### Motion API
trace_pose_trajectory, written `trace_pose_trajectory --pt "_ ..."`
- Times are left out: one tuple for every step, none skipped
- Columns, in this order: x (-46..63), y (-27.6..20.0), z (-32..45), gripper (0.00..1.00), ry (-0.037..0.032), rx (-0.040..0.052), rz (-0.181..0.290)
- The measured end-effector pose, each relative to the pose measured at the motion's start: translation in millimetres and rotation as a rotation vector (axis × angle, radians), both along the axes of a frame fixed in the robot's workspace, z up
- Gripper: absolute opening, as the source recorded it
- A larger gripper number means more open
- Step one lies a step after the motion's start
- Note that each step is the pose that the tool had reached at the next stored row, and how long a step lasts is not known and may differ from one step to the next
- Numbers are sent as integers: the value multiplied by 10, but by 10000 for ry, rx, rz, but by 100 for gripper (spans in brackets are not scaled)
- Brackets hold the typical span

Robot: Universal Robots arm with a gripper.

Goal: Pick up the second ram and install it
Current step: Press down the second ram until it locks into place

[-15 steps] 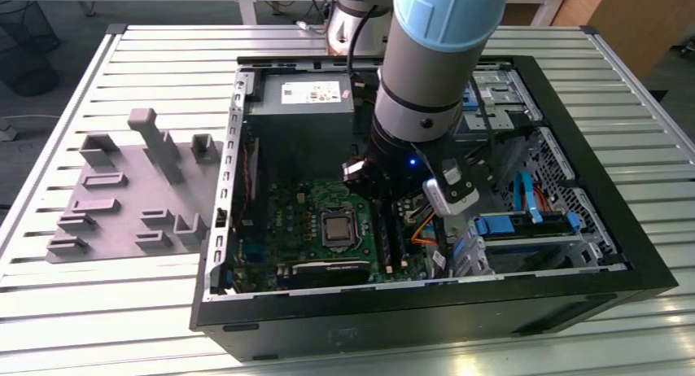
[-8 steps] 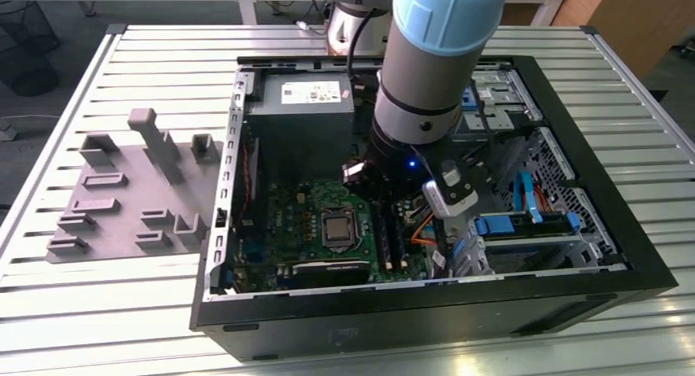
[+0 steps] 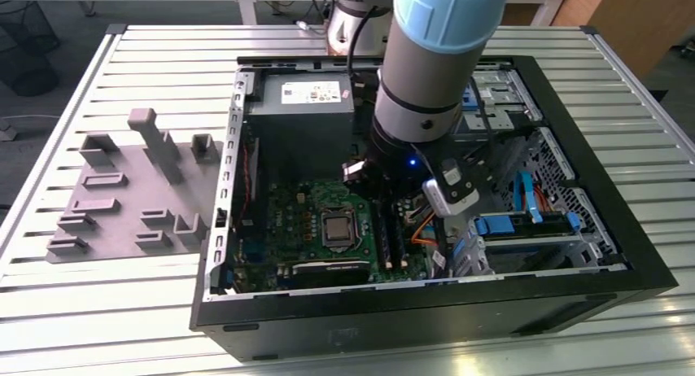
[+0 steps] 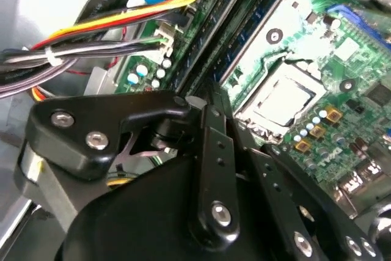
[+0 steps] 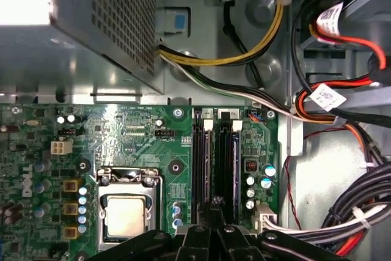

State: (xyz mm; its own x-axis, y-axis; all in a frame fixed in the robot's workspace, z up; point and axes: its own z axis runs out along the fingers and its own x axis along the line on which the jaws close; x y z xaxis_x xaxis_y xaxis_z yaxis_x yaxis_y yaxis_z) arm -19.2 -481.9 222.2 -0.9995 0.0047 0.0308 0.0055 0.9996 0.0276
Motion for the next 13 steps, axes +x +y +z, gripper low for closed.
trace_pose_trajectory --pt "-1 -3 40 11 7 -21 1" --pt "-1 -2 62 11 5 -16 2" --pt "-1 -2 84 11 5 -16 3" --pt "-1 -2 102 11 6 -18 3" --pt "-1 -3 112 11 6 -20 3" --pt "-1 -3 119 11 7 -20 3" --pt "-1 -2 120 11 5 -17 3" --pt "-1 -2 120 11 5 -16 3" --pt "-1 -2 121 11 5 -16 3" --pt "-1 -3 124 11 6 -19 3" --pt "-1 -3 125 11 6 -20 3" --pt "-1 -3 126 11 6 -19 3" --pt "-1 -3 126 11 6 -19 3"
